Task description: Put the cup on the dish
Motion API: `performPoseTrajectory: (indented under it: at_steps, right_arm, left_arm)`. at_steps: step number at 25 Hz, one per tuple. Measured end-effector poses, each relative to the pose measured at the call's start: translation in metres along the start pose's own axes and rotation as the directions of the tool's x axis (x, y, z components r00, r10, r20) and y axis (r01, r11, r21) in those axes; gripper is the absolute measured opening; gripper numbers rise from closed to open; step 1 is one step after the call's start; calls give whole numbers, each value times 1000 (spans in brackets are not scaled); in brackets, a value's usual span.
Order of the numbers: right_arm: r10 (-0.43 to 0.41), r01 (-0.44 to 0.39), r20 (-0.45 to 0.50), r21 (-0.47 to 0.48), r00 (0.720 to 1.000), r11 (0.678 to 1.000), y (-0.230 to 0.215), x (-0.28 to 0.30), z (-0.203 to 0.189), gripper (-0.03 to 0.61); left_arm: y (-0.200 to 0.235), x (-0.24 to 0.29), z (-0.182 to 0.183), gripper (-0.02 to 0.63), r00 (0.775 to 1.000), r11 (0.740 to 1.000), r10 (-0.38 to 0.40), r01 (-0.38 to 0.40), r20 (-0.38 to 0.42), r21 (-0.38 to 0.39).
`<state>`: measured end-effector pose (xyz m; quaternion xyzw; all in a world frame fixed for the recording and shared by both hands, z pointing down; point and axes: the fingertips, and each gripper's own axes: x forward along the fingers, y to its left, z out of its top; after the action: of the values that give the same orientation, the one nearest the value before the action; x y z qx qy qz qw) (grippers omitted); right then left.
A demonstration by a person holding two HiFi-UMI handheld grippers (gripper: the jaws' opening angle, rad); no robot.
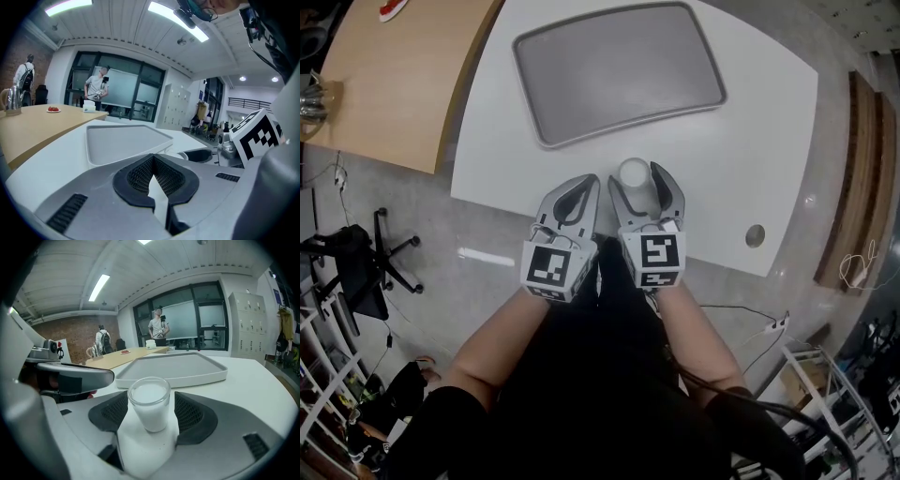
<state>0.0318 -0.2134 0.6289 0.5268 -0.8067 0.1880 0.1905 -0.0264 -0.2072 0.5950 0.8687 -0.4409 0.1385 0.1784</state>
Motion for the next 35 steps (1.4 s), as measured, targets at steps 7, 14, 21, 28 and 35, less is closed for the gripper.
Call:
performPoseTrajectory:
  at_steps: [7, 14, 21, 28, 35]
  right_arm:
    - [1, -2, -11, -24, 1000, 1000, 1, 8, -1, 256]
    - [-9, 9, 8, 2, 1000, 1000, -3, 4, 11, 256]
    - [-19, 19, 50, -12, 999, 1000, -11, -1, 60, 256]
    - [-27, 31, 105, -33, 994, 999, -19, -2, 114, 256]
    - [-35, 42, 154, -45, 987, 998, -23, -8, 162, 256]
  left_arm:
    - [8, 8, -4, 5, 1000, 1000, -4, 4, -4, -10]
    - [15, 11, 15, 5, 1000, 1000, -3, 3, 19, -10]
    - [20, 9, 56, 5, 998, 1000, 9, -8, 62, -9]
    - [27, 10, 100, 5, 993, 1000, 10, -13, 114, 23]
    - [29, 1, 143, 5, 986, 999, 20, -26, 168, 31]
